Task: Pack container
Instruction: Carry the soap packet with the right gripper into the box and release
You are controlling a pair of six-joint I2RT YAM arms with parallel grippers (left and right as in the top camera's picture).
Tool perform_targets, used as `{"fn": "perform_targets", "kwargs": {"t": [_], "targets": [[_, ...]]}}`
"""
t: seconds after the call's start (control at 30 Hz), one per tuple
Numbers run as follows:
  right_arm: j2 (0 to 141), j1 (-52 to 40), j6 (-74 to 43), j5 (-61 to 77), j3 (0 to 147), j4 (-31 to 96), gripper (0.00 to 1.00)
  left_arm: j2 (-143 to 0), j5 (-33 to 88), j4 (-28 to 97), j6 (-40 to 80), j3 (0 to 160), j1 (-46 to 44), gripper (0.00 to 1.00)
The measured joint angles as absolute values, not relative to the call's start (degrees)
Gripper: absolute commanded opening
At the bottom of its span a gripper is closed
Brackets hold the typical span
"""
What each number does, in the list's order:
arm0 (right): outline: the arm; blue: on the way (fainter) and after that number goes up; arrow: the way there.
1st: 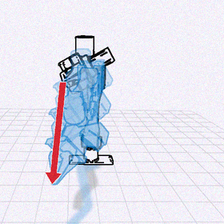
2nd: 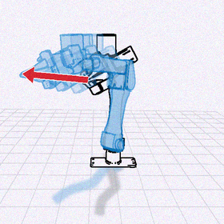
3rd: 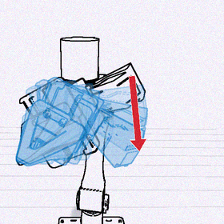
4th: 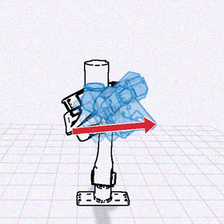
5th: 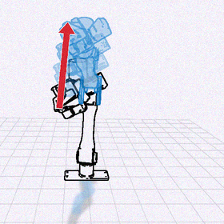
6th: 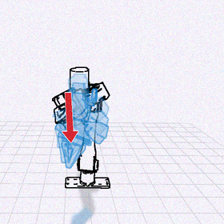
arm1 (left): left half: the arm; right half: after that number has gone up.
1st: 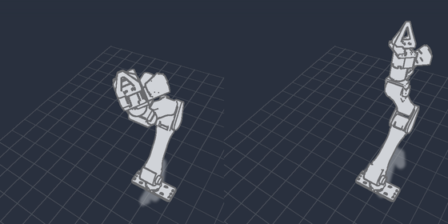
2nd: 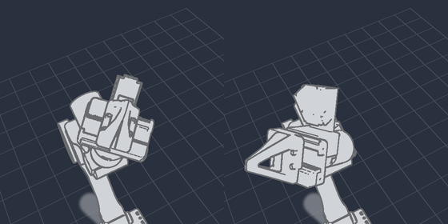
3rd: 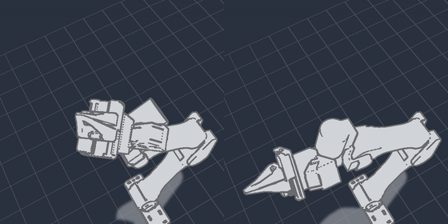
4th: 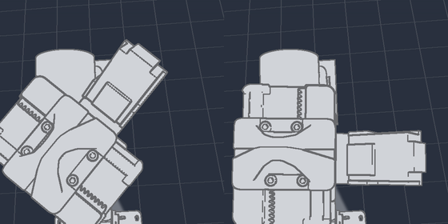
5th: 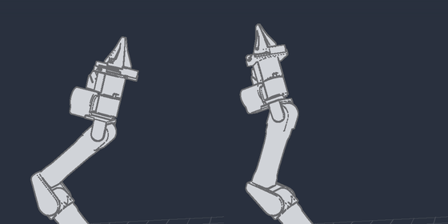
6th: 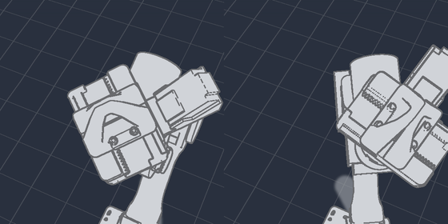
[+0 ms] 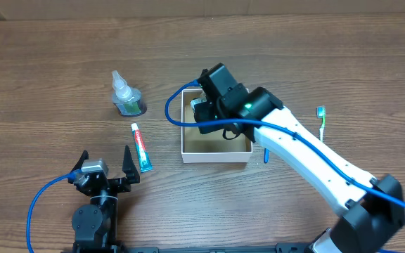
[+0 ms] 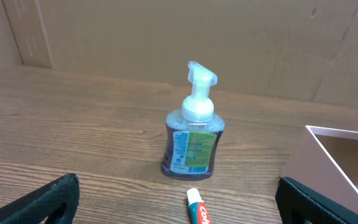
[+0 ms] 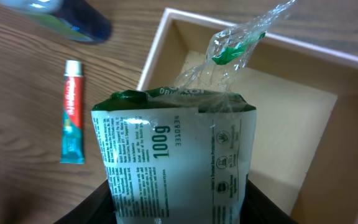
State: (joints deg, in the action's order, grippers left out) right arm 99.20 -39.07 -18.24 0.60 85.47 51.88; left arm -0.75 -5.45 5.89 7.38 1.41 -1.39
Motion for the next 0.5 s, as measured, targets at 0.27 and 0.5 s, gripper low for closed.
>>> {"fn": "perform_targets", "kwargs": {"t": [0.27, 0.5], "targets": [[107.15, -39.09, -19.90, -0.01, 85.38, 51.24, 0.33, -0.75, -5.45, 5.89, 7.38, 1.41, -1.39, 1.00], [107.77, -39.09, -21.12, 0.12, 85.38, 50.83, 1.00, -0.75, -5.45, 5.89, 7.38, 1.41, -1.39, 1.00]]}}
